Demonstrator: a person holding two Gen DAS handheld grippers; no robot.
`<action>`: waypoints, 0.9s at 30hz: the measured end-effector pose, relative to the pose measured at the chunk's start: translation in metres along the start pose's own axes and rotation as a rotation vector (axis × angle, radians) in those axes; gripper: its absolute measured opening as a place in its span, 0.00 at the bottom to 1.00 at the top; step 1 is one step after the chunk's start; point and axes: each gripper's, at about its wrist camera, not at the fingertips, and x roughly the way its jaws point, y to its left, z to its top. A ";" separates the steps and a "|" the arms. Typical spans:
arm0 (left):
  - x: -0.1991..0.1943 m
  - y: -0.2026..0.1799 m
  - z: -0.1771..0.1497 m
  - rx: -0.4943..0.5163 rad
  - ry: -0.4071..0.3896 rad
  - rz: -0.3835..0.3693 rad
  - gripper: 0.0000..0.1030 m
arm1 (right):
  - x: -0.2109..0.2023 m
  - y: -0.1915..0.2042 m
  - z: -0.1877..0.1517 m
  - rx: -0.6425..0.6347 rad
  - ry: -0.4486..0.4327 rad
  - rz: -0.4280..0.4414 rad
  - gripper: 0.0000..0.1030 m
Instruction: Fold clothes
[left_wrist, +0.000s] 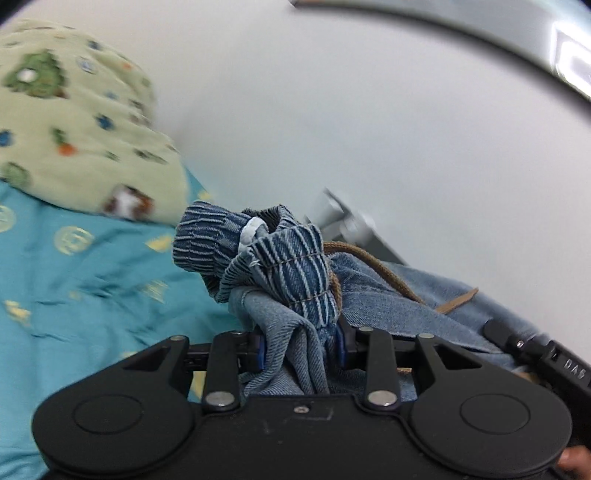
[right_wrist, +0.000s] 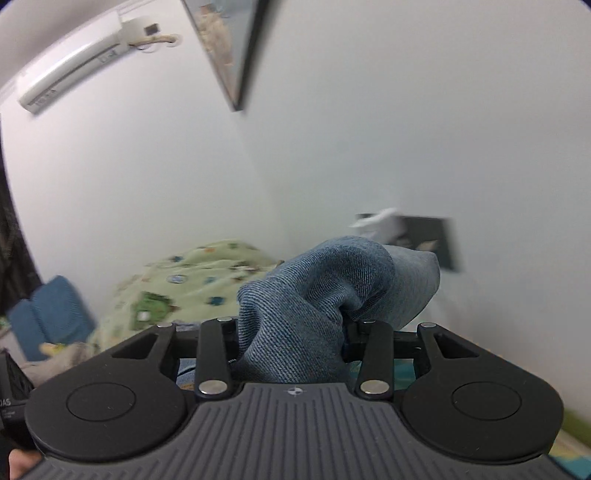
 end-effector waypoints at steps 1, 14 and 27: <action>0.015 -0.005 -0.007 0.011 0.027 -0.019 0.29 | -0.004 -0.013 -0.003 -0.007 -0.009 -0.023 0.41; 0.137 0.019 -0.079 0.235 0.194 -0.029 0.30 | 0.014 -0.104 -0.105 -0.041 0.119 -0.159 0.41; 0.131 0.023 -0.101 0.285 0.245 0.010 0.42 | 0.036 -0.141 -0.145 0.157 0.362 -0.208 0.43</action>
